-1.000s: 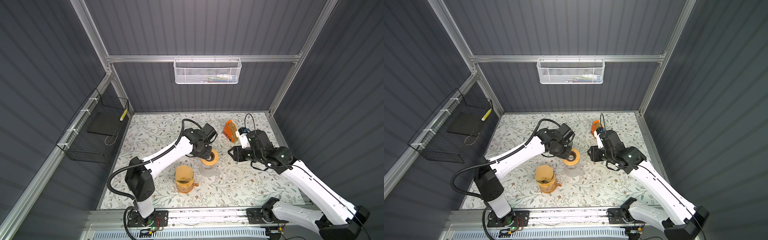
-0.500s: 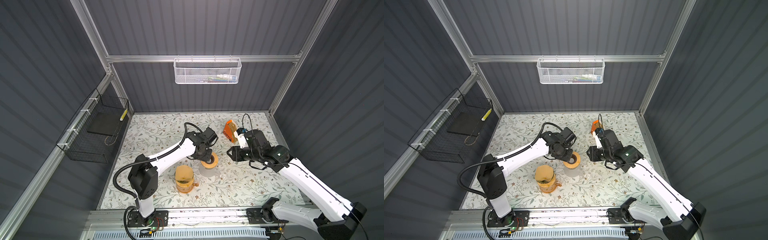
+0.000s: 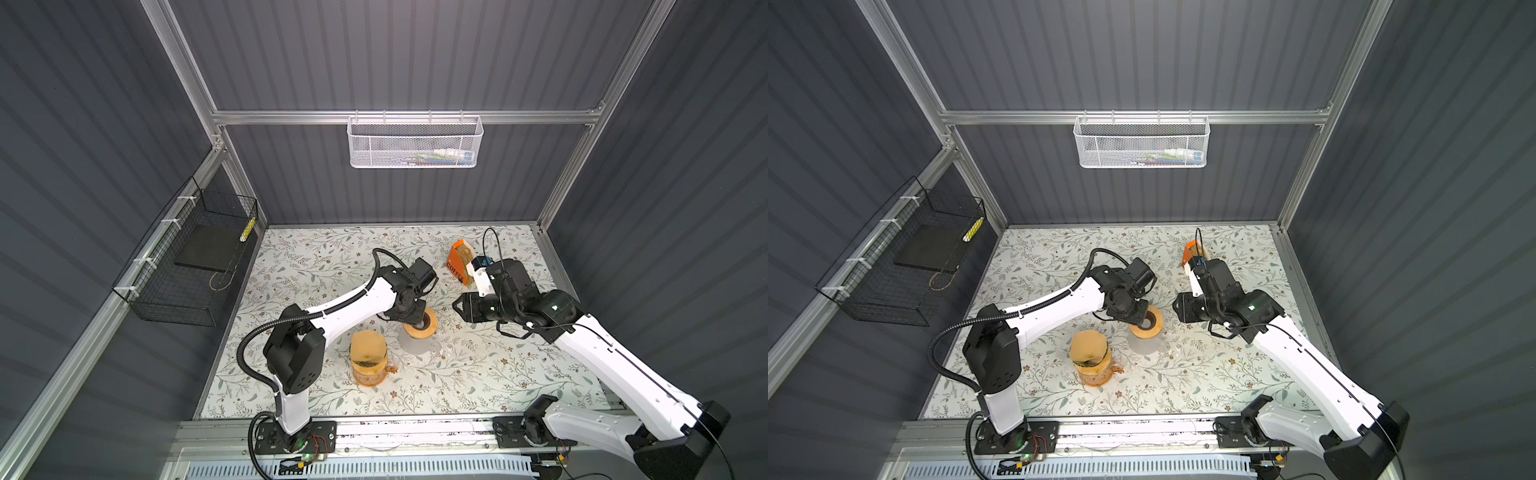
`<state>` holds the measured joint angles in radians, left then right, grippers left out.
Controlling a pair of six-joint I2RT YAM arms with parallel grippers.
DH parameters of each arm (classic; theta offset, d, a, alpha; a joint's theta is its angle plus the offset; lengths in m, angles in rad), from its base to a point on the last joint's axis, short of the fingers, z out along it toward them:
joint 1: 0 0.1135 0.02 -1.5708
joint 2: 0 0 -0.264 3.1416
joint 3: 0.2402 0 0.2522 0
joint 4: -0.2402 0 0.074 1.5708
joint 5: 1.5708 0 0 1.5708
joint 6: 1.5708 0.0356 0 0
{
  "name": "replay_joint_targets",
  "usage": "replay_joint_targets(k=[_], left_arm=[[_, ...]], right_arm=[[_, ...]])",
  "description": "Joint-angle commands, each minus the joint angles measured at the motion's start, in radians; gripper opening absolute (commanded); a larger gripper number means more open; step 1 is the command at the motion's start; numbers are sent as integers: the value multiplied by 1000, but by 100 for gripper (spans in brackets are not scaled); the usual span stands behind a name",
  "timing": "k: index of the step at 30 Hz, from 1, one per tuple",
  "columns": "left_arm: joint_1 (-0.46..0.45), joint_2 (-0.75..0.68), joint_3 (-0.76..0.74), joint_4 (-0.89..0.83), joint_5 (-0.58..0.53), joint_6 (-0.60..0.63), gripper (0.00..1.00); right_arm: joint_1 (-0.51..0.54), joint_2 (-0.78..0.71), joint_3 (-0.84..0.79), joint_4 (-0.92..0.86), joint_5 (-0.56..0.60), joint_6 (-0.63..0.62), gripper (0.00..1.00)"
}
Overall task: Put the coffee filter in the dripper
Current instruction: 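Lower the wooden ring onto the frosted white cup with the left gripper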
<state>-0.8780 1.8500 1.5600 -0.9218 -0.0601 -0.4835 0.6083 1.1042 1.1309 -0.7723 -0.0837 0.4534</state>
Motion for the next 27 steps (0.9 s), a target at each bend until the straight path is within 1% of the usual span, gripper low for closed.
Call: replay_joint_targets(k=[1, 10, 11, 19, 22, 24, 27], left_arm=[[-9, 16, -4, 0, 2, -14, 9], [-9, 37, -2, -20, -24, -9, 9], [-9, 40, 0, -21, -23, -9, 9], [-9, 40, 0, -26, -32, -10, 10], [-9, 36, 2, -33, -44, -9, 14], [-9, 33, 5, -38, -50, -8, 20], [-9, 29, 6, -42, -58, -7, 23]], right_arm=[[-4, 6, -11, 4, -5, 8, 46], [-5, 7, -11, 5, -10, 6, 46], [-5, 36, -11, 4, -11, 4, 46], [-7, 48, -8, 6, -14, 5, 46], [-7, 49, -5, 6, -15, 6, 46], [-6, 52, -3, 5, -15, 6, 46], [-7, 55, 0, 6, -16, 8, 46]])
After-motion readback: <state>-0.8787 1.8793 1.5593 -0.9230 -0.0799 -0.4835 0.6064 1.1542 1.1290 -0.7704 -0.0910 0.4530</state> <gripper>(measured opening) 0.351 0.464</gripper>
